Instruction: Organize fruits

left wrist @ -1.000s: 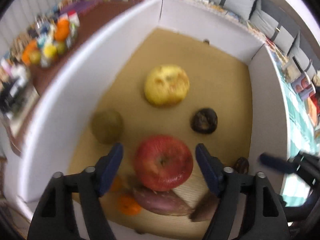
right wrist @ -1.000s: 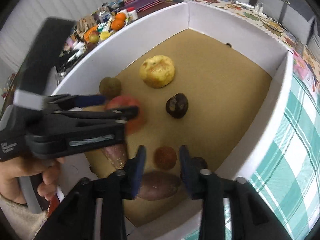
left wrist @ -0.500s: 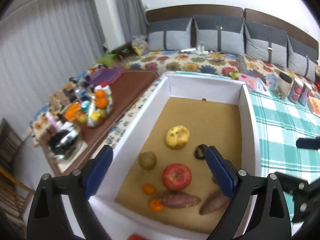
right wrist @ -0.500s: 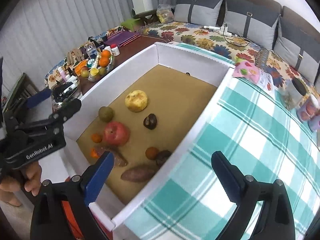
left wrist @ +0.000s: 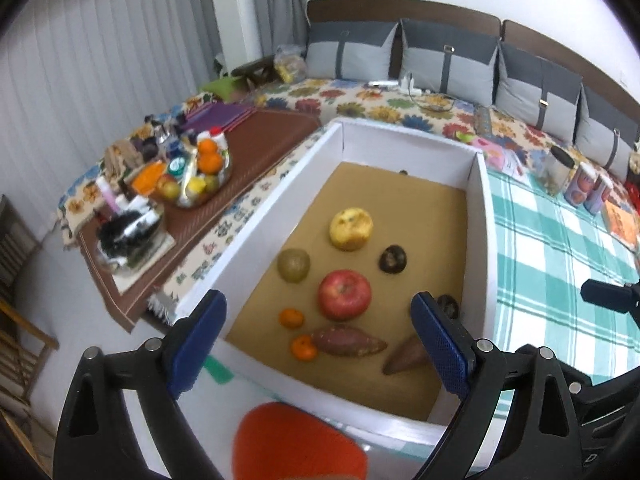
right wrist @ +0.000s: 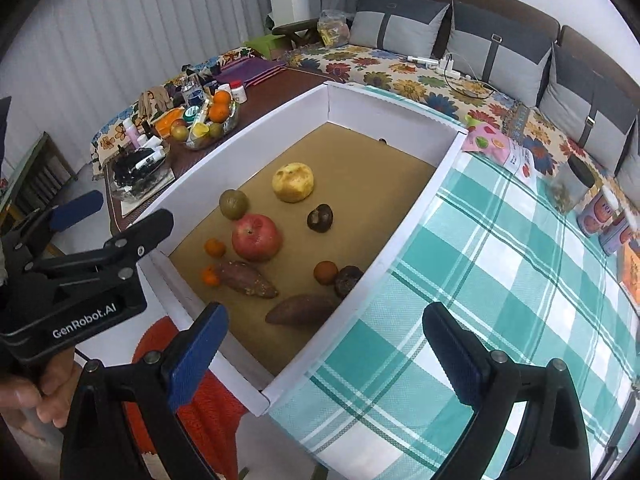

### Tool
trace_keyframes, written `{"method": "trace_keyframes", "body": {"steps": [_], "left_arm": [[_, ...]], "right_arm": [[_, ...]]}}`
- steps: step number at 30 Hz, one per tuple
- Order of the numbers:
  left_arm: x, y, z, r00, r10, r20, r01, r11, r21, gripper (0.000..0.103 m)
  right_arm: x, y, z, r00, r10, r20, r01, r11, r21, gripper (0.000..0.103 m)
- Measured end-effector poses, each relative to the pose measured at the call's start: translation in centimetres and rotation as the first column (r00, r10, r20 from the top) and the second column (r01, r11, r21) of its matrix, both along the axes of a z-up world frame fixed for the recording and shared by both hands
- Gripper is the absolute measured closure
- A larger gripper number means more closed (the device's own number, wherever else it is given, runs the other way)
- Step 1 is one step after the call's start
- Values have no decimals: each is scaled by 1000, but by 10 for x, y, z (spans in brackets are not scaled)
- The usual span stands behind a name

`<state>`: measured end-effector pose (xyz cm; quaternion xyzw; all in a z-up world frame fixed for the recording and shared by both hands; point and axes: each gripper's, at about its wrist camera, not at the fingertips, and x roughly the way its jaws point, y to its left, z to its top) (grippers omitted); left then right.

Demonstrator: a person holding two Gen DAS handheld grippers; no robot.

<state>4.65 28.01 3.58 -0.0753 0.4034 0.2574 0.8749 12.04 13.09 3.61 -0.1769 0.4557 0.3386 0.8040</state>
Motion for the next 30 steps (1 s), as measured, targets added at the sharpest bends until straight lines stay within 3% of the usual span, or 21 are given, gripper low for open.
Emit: {"method": "trace_keyframes", "body": {"steps": [12,30], "left_arm": [[-8,15,-8,998,46,-37,-47,999,-15,8],[-8,22,-14,997,56,-46,-57,998,-13,8]], "right_arm": [[-5,26,-8,1000,-8,21,10,998,-62,6],[-6,37,-13,1000,-6,29,8,997,-79,6]]}}
